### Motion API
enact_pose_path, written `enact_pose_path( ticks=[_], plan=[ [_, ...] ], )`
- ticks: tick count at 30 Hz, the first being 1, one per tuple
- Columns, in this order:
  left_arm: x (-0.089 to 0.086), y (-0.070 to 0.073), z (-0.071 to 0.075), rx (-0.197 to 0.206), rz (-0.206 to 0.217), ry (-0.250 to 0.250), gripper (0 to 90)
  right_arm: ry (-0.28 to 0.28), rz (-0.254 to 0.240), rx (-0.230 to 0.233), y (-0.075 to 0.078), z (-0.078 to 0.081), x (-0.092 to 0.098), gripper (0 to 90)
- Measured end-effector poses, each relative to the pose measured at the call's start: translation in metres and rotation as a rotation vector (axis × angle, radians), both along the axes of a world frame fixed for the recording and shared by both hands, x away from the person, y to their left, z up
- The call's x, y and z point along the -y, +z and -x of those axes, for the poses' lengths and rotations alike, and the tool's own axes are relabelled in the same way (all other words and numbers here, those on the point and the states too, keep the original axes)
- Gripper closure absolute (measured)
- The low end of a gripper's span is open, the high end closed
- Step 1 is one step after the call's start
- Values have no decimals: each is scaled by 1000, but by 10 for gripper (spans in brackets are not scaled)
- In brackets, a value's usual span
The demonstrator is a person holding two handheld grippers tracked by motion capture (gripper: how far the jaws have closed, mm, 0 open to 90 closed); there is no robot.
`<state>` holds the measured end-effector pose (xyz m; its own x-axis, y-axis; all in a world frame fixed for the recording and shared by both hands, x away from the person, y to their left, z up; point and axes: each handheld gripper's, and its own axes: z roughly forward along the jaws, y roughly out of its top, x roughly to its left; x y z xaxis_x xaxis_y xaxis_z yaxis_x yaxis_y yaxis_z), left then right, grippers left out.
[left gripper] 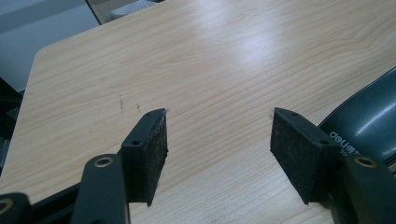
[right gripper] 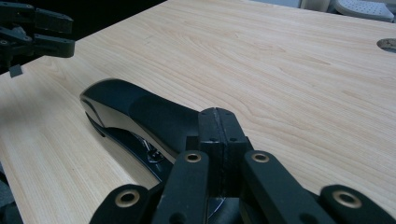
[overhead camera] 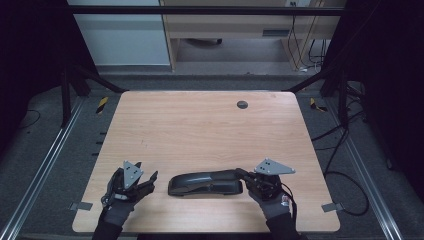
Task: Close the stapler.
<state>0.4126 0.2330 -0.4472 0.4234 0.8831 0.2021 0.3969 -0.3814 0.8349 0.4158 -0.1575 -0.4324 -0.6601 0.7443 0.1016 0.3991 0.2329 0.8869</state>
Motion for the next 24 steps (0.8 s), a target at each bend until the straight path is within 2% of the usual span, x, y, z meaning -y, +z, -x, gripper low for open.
enact_pose_path(
  ticks=[5, 8, 14, 24],
  plan=[
    [0, -1, -1, 4, -5, 6, 362, -13, 22, -28, -12, -1, 1, 900],
    [-1, -1, -1, 2, -4, 8, 362, -14, 9, -28, -14, -2, 3, 900],
    [-2, 0, -1, 3, -1, 10, 362, -21, 36, -30, -21, -2, 2, 900],
    [-3, 0, -2, -2, 8, 10, 361, -21, 35, -28, -22, -2, 2, 900]
  ],
)
